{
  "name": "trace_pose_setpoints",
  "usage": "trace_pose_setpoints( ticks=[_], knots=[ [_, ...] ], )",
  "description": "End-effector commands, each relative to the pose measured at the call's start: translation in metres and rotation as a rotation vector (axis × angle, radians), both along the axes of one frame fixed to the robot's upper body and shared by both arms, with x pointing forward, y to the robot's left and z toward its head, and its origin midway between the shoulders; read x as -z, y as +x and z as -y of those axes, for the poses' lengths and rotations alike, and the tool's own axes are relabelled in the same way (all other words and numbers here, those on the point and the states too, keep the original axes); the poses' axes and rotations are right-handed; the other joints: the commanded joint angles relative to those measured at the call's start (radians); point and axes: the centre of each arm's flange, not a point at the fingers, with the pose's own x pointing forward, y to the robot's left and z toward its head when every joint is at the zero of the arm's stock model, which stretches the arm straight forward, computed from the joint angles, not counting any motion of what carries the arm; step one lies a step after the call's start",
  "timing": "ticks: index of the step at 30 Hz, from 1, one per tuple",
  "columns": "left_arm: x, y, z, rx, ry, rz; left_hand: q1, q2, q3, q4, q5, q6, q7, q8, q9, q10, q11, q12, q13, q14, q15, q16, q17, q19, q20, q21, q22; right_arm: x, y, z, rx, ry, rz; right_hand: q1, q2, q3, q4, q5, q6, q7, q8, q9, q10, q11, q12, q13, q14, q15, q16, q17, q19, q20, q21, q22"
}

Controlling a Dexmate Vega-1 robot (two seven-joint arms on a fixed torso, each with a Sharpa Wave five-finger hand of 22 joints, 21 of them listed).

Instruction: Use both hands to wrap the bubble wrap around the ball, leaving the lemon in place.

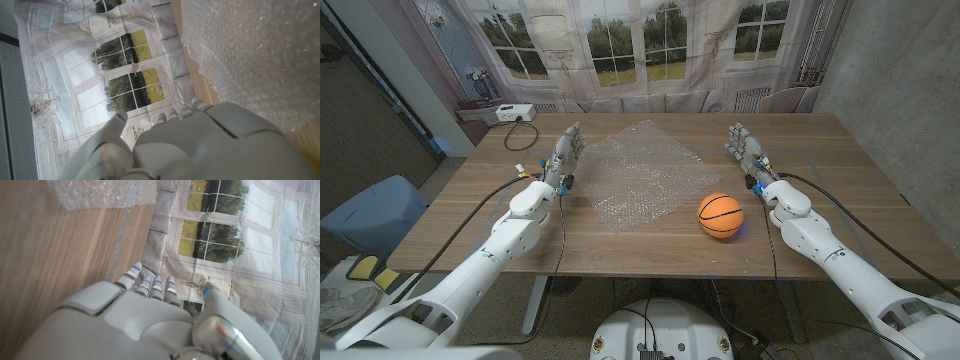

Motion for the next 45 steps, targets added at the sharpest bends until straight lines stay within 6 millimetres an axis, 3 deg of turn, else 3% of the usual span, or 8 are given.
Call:
trace_pose_setpoints(
  ticks=[1, 11, 16, 18, 21, 24, 33, 45],
  knots=[
    [-0.010, -0.006, -0.003, -0.065, 0.042, 0.022, 0.003, 0.026, 0.003, -0.007, 0.002, -0.145, -0.008, 0.009, 0.005, -0.131, -0.004, 0.010, 0.001, -0.145, -0.005, 0.009, 0.004, -0.005, -0.002, 0.005, 0.002, -0.007, 0.003, -0.008, -0.013, -0.010, 0.022, 0.006, -0.002, 0.007, -0.001, 0.007, 0.006, 0.001, 0.007, 0.005, 0.008, 0.000, 0.005, 0.002, -0.004, 0.002, 0.006, 0.005, 0.011, 0.000, 0.005, 0.005],
    [-0.024, -0.020, 0.016, -0.215, 0.206, 0.055, 0.054, -0.012, -0.002, -0.076, -0.010, -0.060, -0.059, 0.027, 0.007, -0.029, 0.018, 0.038, 0.003, -0.032, 0.016, 0.027, 0.004, 0.051, 0.024, 0.013, 0.000, -0.007, 0.017, 0.001, -0.041, -0.008, 0.034, 0.008, -0.004, 0.008, -0.004, 0.007, 0.005, 0.000, 0.007, 0.005, 0.008, 0.004, 0.004, 0.002, -0.004, 0.005, 0.006, 0.004, 0.010, 0.000, 0.005, 0.005],
    [-0.027, -0.032, 0.032, -0.290, 0.309, 0.080, 0.104, -0.035, 0.002, -0.137, -0.020, 0.009, -0.067, 0.040, 0.009, 0.027, 0.027, 0.048, 0.006, 0.020, 0.022, 0.028, 0.006, 0.084, 0.040, 0.016, 0.000, 0.000, 0.016, 0.011, -0.048, 0.004, 0.036, 0.009, -0.006, 0.007, -0.006, 0.007, 0.003, 0.000, 0.006, 0.005, 0.009, 0.004, 0.005, 0.002, -0.004, 0.008, 0.006, 0.004, 0.010, 0.002, 0.005, 0.005],
    [-0.026, -0.035, 0.037, -0.296, 0.343, 0.084, 0.122, -0.043, 0.002, -0.159, -0.023, 0.028, -0.064, 0.041, 0.010, 0.040, -0.009, 0.048, 0.007, 0.033, 0.021, 0.026, 0.006, 0.090, 0.042, 0.015, 0.001, 0.003, 0.014, 0.014, -0.050, 0.010, 0.038, 0.010, -0.007, 0.007, -0.007, 0.007, 0.003, -0.001, 0.006, 0.005, 0.009, 0.005, 0.005, 0.002, -0.005, 0.008, 0.006, 0.004, 0.010, 0.002, 0.005, 0.005],
    [-0.023, -0.041, 0.044, -0.315, 0.394, 0.087, 0.135, -0.049, 0.002, -0.175, -0.024, 0.047, -0.066, 0.044, 0.010, 0.053, -0.008, 0.050, 0.007, 0.043, 0.019, 0.025, 0.007, 0.093, 0.049, 0.014, 0.001, 0.009, 0.010, 0.019, -0.050, 0.013, 0.038, 0.010, -0.008, 0.007, -0.008, 0.007, 0.003, 0.000, 0.007, 0.005, 0.012, 0.008, 0.006, 0.002, -0.003, 0.009, 0.006, 0.004, 0.010, 0.003, 0.005, 0.005],
    [-0.020, -0.046, 0.050, -0.319, 0.449, 0.086, 0.155, -0.059, 0.002, -0.199, -0.026, 0.073, -0.080, 0.047, 0.011, 0.057, -0.007, 0.047, 0.008, 0.043, 0.019, 0.020, 0.007, 0.094, 0.083, 0.011, 0.003, 0.014, 0.004, 0.023, -0.049, 0.016, 0.040, 0.010, -0.009, 0.007, -0.009, 0.006, 0.003, 0.000, 0.007, 0.005, 0.012, 0.007, 0.006, 0.002, -0.003, 0.010, 0.006, 0.004, 0.009, 0.003, 0.005, 0.005],
    [-0.010, -0.069, 0.065, -0.384, 0.612, 0.083, 0.179, -0.074, -0.001, -0.229, -0.027, 0.123, -0.105, 0.053, 0.013, 0.064, 0.011, 0.043, 0.010, 0.031, 0.038, 0.014, 0.009, 0.061, 0.107, -0.006, 0.005, 0.024, -0.009, 0.028, -0.055, 0.022, 0.053, 0.011, -0.011, 0.006, -0.011, 0.006, 0.004, -0.001, 0.008, 0.005, 0.015, 0.009, 0.006, 0.002, -0.003, 0.013, 0.006, 0.004, 0.010, 0.006, 0.005, 0.005],
    [-0.008, -0.097, 0.080, -0.460, 0.878, 0.060, 0.215, -0.105, -0.008, -0.264, -0.025, 0.157, -0.079, 0.055, 0.017, 0.070, 0.034, 0.040, 0.013, 0.034, 0.079, 0.016, 0.012, 0.047, 0.161, -0.013, 0.008, 0.033, -0.022, 0.032, -0.055, 0.027, 0.073, 0.010, -0.012, 0.006, -0.012, 0.006, 0.005, -0.001, 0.008, 0.005, 0.016, 0.008, 0.006, 0.002, -0.002, 0.015, 0.006, 0.004, 0.010, 0.007, 0.006, 0.005]
  ],
)
